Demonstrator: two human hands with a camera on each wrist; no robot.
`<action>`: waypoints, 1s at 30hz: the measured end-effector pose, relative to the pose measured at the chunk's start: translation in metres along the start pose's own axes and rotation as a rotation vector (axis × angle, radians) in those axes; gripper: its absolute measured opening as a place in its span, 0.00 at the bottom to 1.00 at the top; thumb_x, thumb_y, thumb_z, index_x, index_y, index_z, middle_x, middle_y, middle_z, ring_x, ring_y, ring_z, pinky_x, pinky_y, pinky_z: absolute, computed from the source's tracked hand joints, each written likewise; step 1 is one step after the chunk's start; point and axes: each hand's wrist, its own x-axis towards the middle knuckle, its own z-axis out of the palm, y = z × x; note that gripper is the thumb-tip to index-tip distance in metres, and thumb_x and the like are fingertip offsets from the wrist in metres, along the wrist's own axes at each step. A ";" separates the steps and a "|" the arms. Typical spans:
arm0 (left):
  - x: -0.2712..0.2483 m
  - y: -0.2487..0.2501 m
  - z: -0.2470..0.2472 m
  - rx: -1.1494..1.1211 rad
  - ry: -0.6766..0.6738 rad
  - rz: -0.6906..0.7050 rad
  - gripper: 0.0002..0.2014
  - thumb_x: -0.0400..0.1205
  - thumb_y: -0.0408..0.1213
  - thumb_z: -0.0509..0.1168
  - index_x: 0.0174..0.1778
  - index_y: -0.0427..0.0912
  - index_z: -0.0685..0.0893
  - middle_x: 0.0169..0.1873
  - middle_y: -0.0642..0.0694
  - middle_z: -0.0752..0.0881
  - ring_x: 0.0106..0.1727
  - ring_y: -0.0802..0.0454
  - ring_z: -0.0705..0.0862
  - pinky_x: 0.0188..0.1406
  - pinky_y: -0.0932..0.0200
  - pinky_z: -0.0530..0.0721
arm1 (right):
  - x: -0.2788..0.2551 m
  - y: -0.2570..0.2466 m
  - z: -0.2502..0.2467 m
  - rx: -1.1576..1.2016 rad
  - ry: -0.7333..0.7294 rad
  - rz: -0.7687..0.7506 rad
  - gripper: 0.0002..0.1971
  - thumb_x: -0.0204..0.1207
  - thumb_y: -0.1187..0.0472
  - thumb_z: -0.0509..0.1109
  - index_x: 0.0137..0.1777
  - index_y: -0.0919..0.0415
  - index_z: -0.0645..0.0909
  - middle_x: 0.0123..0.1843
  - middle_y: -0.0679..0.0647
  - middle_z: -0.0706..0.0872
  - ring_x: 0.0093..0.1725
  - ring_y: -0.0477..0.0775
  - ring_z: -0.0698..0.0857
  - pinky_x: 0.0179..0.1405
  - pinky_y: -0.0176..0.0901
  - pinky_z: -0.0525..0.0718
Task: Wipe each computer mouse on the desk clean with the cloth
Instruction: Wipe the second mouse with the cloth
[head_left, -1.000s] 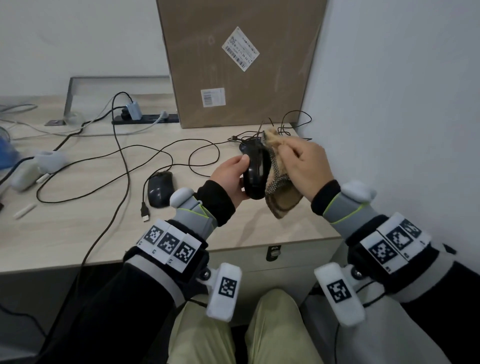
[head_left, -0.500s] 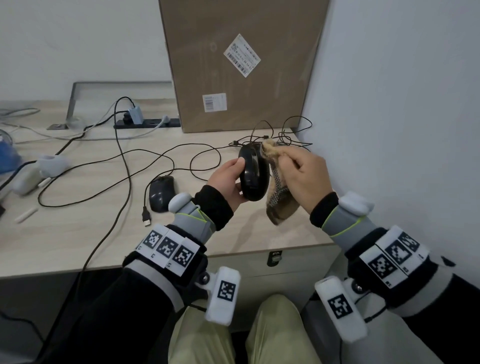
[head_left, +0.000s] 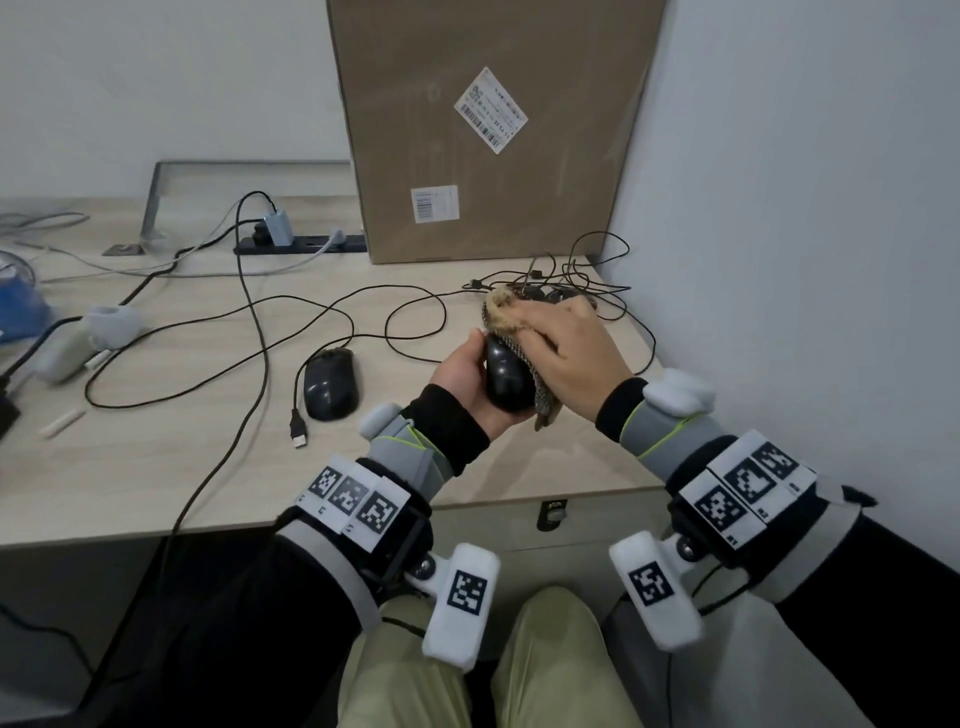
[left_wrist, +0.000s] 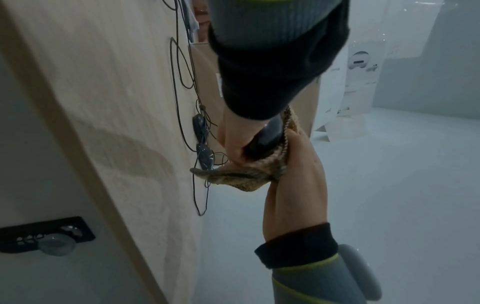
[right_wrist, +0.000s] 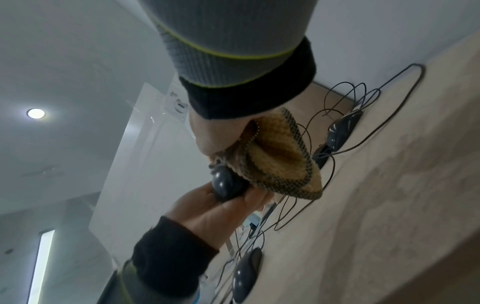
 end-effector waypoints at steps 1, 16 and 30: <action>0.002 0.002 -0.001 -0.009 -0.010 0.005 0.28 0.86 0.60 0.42 0.58 0.44 0.81 0.47 0.40 0.88 0.53 0.43 0.83 0.50 0.47 0.79 | -0.004 -0.002 -0.001 -0.006 -0.008 -0.058 0.18 0.78 0.58 0.57 0.64 0.49 0.82 0.67 0.46 0.83 0.49 0.52 0.70 0.50 0.30 0.64; -0.001 0.011 -0.005 0.186 -0.008 0.028 0.20 0.87 0.51 0.48 0.47 0.45 0.81 0.41 0.44 0.86 0.43 0.48 0.82 0.45 0.54 0.78 | -0.013 0.013 -0.016 -0.125 0.028 -0.280 0.19 0.76 0.66 0.57 0.63 0.67 0.81 0.63 0.62 0.85 0.46 0.50 0.75 0.45 0.35 0.66; 0.003 0.005 -0.002 0.146 0.017 0.083 0.15 0.86 0.41 0.55 0.43 0.34 0.81 0.31 0.39 0.87 0.31 0.46 0.88 0.29 0.58 0.89 | -0.036 -0.004 0.004 -0.012 0.042 -0.091 0.26 0.74 0.49 0.63 0.69 0.61 0.77 0.72 0.61 0.77 0.62 0.64 0.79 0.66 0.36 0.65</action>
